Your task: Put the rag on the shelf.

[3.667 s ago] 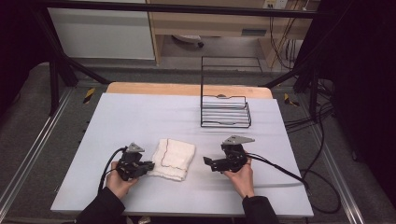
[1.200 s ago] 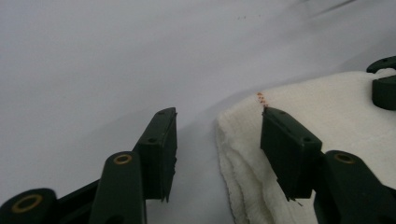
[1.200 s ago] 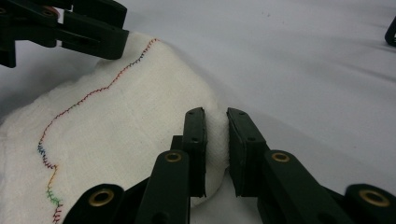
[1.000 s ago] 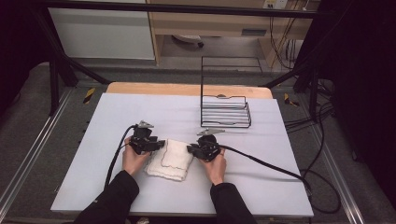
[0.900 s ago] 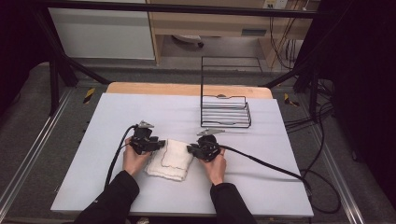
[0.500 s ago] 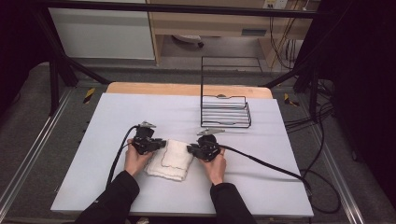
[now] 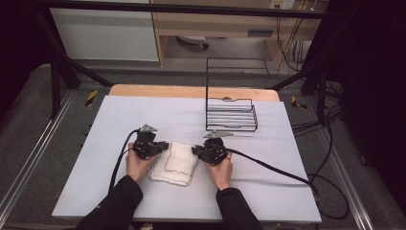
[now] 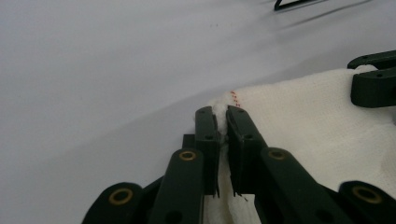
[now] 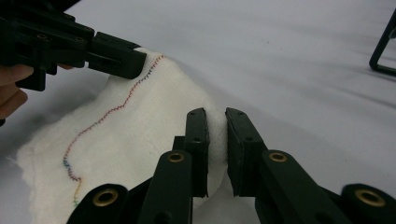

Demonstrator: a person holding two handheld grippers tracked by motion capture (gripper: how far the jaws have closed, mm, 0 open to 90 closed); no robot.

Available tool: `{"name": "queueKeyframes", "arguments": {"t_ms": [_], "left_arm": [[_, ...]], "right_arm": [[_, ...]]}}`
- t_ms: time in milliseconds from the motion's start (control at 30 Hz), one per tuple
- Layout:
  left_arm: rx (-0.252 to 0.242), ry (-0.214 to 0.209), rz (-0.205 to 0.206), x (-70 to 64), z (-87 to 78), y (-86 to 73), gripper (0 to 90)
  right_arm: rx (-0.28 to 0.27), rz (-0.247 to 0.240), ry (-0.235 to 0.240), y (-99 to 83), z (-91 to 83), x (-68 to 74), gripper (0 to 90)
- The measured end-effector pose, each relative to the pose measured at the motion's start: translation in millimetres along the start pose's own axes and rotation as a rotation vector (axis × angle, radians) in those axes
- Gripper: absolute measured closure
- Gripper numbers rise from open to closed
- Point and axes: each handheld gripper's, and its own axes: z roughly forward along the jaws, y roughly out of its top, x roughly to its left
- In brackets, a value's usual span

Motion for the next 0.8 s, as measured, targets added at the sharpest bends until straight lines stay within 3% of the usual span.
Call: {"name": "queueKeyframes", "arguments": {"t_ms": [233, 800], "left_arm": [[-0.083, -0.013, 0.021, -6.6, -19.3, 1.7, 83.1], [-0.189, -0.033, 0.065, -16.3, -56.5, 0.2, 83.1]], "right_arm": [[-0.057, -0.019, 0.016, 4.6, -14.5, 6.5, 80.1], [-0.144, -0.069, 0.041, 15.2, -38.1, 24.4, 80.6]]}}
